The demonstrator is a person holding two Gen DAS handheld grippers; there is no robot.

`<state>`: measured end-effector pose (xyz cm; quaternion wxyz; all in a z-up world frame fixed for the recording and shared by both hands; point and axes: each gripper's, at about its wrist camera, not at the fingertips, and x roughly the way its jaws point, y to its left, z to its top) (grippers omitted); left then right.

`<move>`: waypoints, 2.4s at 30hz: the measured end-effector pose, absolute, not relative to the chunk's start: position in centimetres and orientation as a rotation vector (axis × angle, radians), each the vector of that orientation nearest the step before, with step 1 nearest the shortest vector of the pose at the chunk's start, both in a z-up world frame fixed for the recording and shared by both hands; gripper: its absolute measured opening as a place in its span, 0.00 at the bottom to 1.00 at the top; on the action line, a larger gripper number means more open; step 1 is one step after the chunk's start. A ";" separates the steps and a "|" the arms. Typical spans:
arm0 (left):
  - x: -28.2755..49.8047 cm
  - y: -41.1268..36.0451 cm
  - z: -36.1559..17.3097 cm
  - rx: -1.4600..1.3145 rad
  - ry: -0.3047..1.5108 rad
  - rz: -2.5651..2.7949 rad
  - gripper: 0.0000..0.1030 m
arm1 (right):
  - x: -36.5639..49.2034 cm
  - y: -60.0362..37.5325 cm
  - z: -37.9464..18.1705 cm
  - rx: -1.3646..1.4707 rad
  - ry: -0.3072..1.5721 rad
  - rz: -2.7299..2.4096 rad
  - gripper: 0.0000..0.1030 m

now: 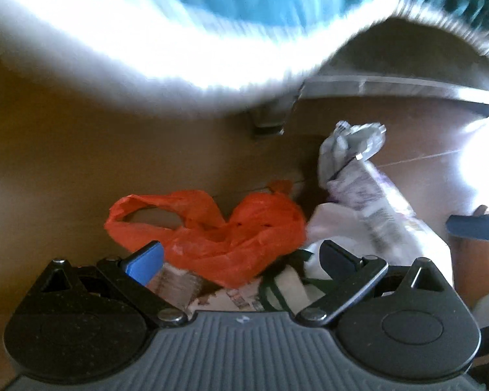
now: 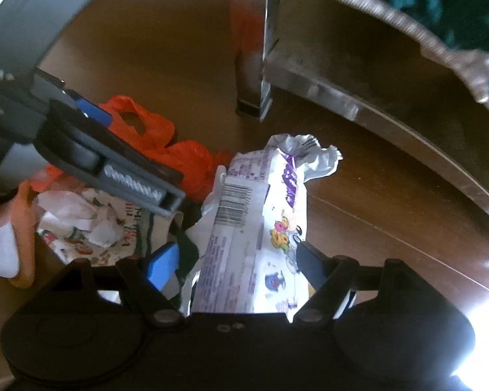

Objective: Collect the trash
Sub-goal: 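Grasp the orange plastic bag with the left tool while the right tool grasps the purple snack wrapper, then lift the orange bag with the left tool while the right tool carries the wrapper to the bin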

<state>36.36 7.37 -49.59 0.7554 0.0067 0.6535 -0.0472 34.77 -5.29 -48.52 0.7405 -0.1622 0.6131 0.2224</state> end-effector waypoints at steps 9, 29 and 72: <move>37.1 5.8 -54.3 0.146 1.422 -0.185 0.89 | 35.7 -5.3 -50.5 -0.341 1.345 0.488 0.74; 36.2 6.6 -53.9 0.083 1.421 -0.194 0.19 | 36.2 -7.3 -49.4 -0.344 1.385 0.460 0.16; 25.7 4.8 -8.9 0.035 0.972 -0.176 0.15 | 23.4 -13.1 -3.7 -0.240 0.732 0.444 0.13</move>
